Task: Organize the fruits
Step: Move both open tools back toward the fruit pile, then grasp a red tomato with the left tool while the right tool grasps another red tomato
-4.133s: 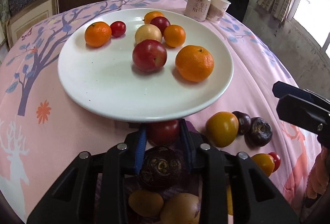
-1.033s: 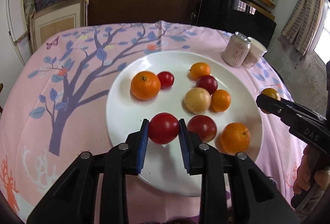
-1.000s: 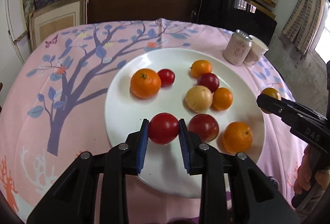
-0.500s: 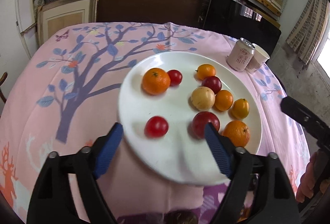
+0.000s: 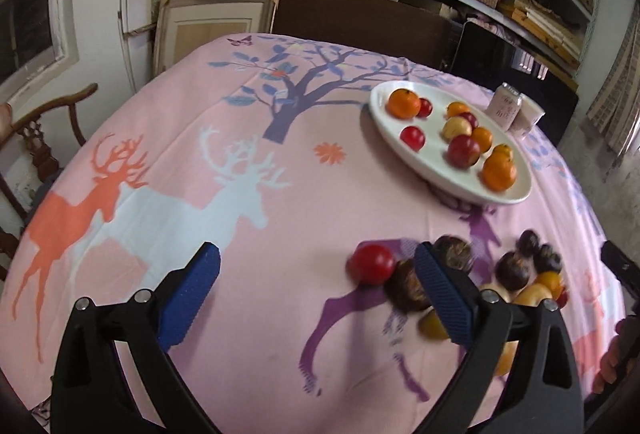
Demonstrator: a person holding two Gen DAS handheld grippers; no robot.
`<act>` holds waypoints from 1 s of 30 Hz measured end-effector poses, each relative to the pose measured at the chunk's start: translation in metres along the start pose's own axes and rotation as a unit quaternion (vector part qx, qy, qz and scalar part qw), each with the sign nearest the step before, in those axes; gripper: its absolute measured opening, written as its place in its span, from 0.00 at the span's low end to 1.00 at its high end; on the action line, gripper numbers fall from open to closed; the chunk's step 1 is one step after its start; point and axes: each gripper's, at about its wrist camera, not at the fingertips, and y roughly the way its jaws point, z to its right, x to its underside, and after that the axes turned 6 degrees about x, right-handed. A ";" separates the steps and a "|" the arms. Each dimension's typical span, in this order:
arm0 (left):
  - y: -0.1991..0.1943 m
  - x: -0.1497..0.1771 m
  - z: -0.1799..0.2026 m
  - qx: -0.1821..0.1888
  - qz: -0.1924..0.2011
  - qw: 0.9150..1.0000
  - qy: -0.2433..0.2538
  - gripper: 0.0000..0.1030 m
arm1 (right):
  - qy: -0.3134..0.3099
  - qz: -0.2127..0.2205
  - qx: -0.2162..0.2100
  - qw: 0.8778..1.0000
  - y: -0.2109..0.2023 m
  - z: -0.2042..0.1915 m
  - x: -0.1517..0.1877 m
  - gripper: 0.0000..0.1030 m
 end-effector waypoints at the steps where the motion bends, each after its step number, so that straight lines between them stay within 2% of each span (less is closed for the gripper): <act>1: 0.001 0.002 0.002 -0.005 -0.002 1.000 0.004 0.93 | 0.005 0.001 0.005 1.000 -0.002 0.003 0.003 0.96; 6: 0.013 0.005 0.012 -0.016 -0.018 0.999 0.027 0.93 | 0.033 0.018 0.011 0.999 -0.007 0.016 0.004 0.96; 10: 0.024 0.007 0.017 -0.022 -0.033 0.998 0.038 0.93 | 0.040 0.005 0.017 0.999 -0.001 0.019 0.006 0.96; 16: 0.037 0.005 0.009 0.007 -0.054 0.998 0.005 0.92 | 0.011 0.000 0.024 1.000 0.001 0.010 0.011 0.96; 18: 0.041 0.004 0.007 0.014 -0.059 0.998 0.001 0.85 | 0.007 -0.006 0.028 1.000 0.003 0.008 0.011 0.96; 21: 0.044 0.001 0.005 0.041 -0.064 0.997 -0.008 0.69 | 0.010 -0.011 0.028 1.000 0.005 0.010 0.012 0.96; 22: 0.045 0.000 0.005 0.044 -0.065 0.997 -0.006 0.59 | 0.012 -0.012 0.028 0.999 0.005 0.010 0.012 0.96; 25: 0.044 0.001 0.010 0.064 -0.068 0.996 0.009 0.45 | 0.017 -0.014 0.028 0.999 0.006 0.013 0.013 0.96; 29: 0.040 0.006 0.026 0.058 -0.068 0.994 0.061 0.34 | 0.017 -0.015 0.030 0.999 0.007 0.013 0.013 0.96; 30: 0.041 0.006 0.028 0.055 -0.067 0.994 0.071 0.34 | 0.017 -0.016 0.030 0.999 0.007 0.013 0.013 0.96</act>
